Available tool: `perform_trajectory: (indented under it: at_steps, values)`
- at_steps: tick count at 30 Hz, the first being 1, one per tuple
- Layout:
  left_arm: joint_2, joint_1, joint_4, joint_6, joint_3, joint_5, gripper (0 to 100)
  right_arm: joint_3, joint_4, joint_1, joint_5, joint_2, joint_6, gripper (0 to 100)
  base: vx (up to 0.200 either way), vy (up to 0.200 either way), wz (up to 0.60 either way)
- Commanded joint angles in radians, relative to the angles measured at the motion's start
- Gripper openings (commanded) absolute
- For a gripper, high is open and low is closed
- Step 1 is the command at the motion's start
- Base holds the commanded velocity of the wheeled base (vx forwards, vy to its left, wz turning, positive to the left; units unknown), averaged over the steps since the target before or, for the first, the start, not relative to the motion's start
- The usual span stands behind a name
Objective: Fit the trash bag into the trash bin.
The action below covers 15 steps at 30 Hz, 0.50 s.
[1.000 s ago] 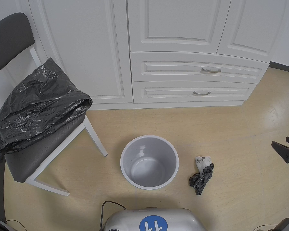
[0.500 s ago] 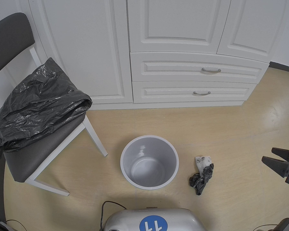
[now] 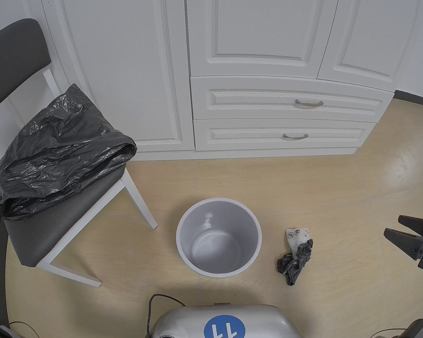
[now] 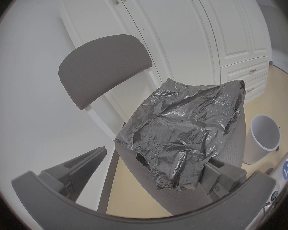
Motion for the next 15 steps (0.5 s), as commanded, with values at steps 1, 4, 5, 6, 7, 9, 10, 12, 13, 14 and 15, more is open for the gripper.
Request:
perform_trajectory:
  at_steps: [1,4,5,6,7,9,10,12,13,14,15]
  values:
    - [-0.008,-0.003,-0.013,-0.003,-0.003,0.000,100,-0.003,-0.001,0.000,-0.001,-0.009,-0.003,100,0.000,0.000,0.00]
    - [-0.012,-0.004,-0.063,-0.024,0.001,0.000,100,-0.006,-0.001,-0.003,-0.001,-0.013,-0.001,100,0.000,0.000,0.00]
    - [-0.012,-0.004,-0.063,-0.024,0.001,0.000,100,-0.006,-0.001,-0.003,-0.001,-0.013,-0.001,100,0.000,0.000,0.00]
    - [-0.014,-0.004,-0.105,-0.060,0.000,0.000,100,-0.006,-0.001,-0.004,-0.002,-0.013,-0.003,100,0.000,0.000,0.00]
    - [-0.014,-0.004,-0.105,-0.060,0.000,0.000,100,-0.006,-0.001,-0.004,-0.002,-0.013,-0.003,100,0.000,0.000,0.00]
    - [-0.017,-0.004,-0.191,-0.133,0.001,0.002,100,-0.005,-0.001,-0.004,-0.002,-0.011,-0.001,100,0.000,0.000,0.00]
    - [-0.017,-0.004,-0.214,-0.156,0.001,0.002,100,-0.005,-0.001,-0.004,-0.002,-0.011,-0.001,100,0.000,0.000,0.00]
    - [-0.017,-0.004,-0.252,-0.190,0.000,0.003,100,-0.005,-0.001,-0.004,-0.002,-0.011,-0.001,100,0.000,0.000,0.00]
    - [-0.017,-0.004,-0.267,-0.201,0.000,0.003,100,-0.005,-0.001,-0.004,-0.002,-0.011,-0.001,100,0.000,0.000,0.00]
    - [-0.017,-0.004,-0.280,-0.211,-0.002,0.003,100,-0.005,-0.001,-0.004,-0.002,-0.009,-0.001,100,0.000,0.000,0.00]
    - [-0.017,-0.004,-0.284,-0.219,-0.003,0.003,100,-0.006,-0.001,-0.004,-0.002,-0.009,-0.001,100,0.000,0.000,0.00]
